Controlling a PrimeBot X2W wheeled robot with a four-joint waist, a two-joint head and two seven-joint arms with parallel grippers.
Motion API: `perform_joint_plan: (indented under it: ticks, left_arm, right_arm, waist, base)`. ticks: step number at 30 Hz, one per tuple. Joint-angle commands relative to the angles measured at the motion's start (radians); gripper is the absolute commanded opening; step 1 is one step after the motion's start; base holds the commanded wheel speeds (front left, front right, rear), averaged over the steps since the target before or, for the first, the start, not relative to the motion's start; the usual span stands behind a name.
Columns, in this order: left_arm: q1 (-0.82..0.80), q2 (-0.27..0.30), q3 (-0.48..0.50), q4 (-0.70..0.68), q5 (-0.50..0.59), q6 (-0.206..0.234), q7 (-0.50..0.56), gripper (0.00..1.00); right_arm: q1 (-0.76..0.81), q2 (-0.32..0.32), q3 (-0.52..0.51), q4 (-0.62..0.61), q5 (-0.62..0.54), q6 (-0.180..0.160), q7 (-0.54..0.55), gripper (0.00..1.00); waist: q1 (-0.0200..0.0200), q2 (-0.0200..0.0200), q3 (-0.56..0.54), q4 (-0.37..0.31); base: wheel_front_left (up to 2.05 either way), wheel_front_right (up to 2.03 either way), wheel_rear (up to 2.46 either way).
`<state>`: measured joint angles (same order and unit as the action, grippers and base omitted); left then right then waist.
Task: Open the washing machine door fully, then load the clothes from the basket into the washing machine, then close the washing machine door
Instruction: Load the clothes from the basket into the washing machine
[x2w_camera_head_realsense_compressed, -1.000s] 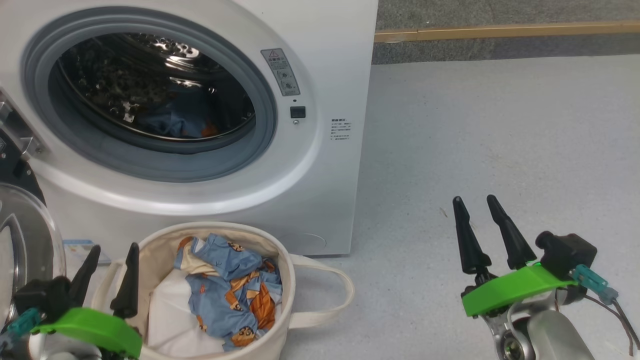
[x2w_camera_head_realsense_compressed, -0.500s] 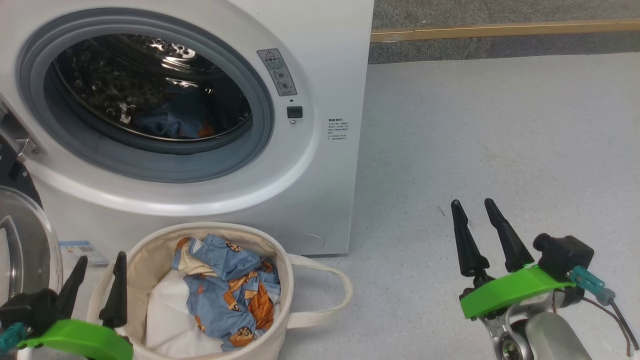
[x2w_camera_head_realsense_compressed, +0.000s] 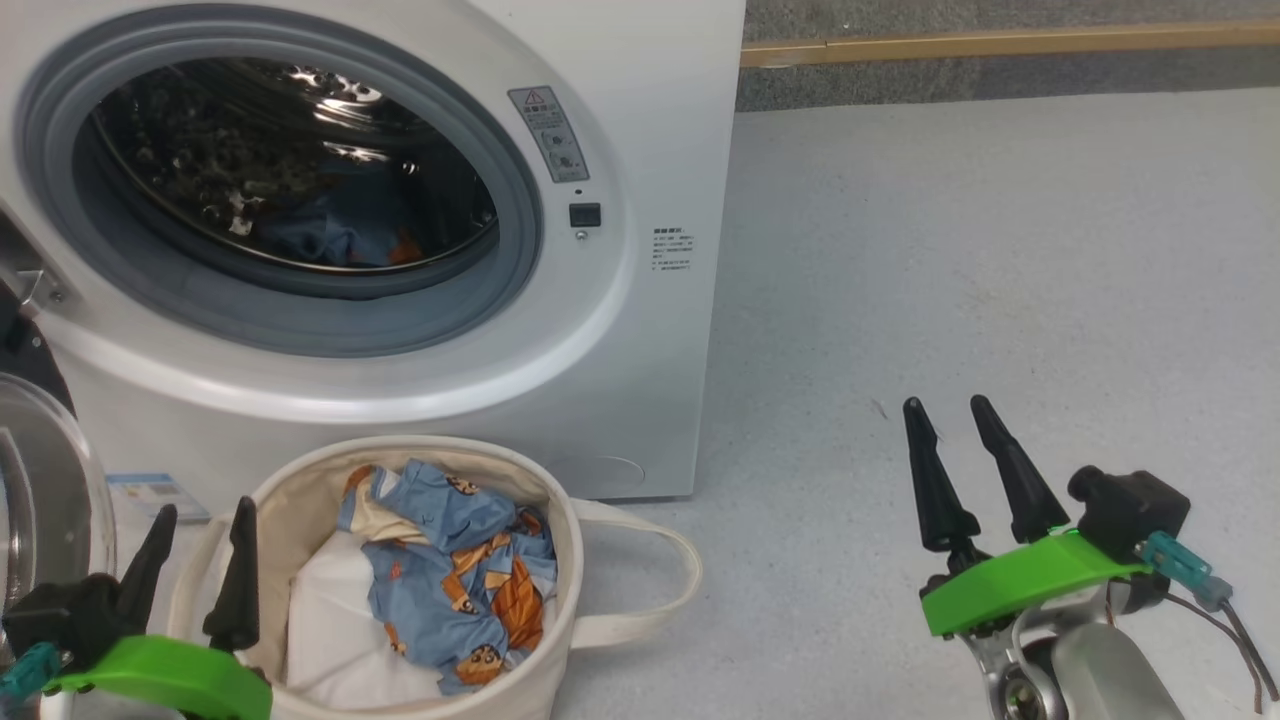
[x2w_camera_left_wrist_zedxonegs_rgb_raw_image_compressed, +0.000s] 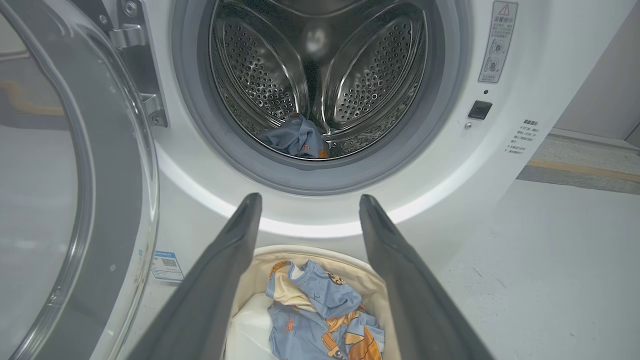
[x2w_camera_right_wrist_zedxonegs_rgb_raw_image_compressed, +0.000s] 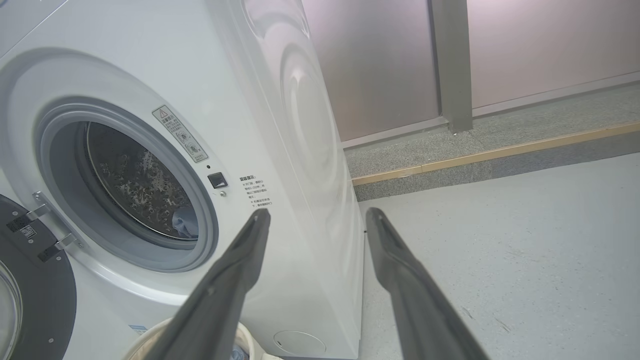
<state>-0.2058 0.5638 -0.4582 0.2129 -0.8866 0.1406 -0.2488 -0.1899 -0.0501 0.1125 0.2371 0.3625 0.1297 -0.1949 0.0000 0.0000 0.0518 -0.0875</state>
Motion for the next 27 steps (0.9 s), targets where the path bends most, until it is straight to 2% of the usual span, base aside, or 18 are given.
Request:
perform_joint_plan:
  ticks: [1,8,13,21,27]
  left_arm:
    - [-0.046,0.030,0.039,-0.015,0.015,-0.002,-0.007,1.00]
    - [-0.106,0.006,-0.011,0.068,0.025,-0.042,0.034,1.00]
    - [-0.178,-0.030,-0.054,0.192,0.029,-0.101,0.067,1.00]
    - [-0.314,-0.119,-0.120,0.459,0.023,-0.234,0.087,1.00]
    - [-0.411,-0.167,-0.163,0.612,0.006,-0.267,0.103,1.00]
  right_arm:
    - [-0.028,0.000,0.018,-0.040,-0.003,0.001,-0.007,1.00]
    - [-0.040,0.000,0.013,-0.066,-0.006,0.001,-0.009,1.00]
    - [-0.055,0.000,0.013,-0.080,-0.011,0.001,-0.008,1.00]
    - [-0.074,0.000,-0.010,-0.133,-0.016,0.001,-0.017,1.00]
    - [-0.088,0.000,-0.036,-0.188,-0.017,0.001,-0.022,1.00]
  waist:
    - [0.0000,0.0000,0.004,-0.003]
    - [0.0000,0.0000,0.051,-0.027]
    - [0.0000,0.0000,0.096,-0.050]
    - [0.0000,0.0000,0.207,-0.081]
    - [0.0000,0.0000,0.320,-0.090]
  base:
    - [0.00,0.00,0.00]
    - [0.00,0.00,0.00]
    - [0.00,0.00,0.00]
    - [0.00,0.00,0.00]
    - [0.00,0.00,0.00]
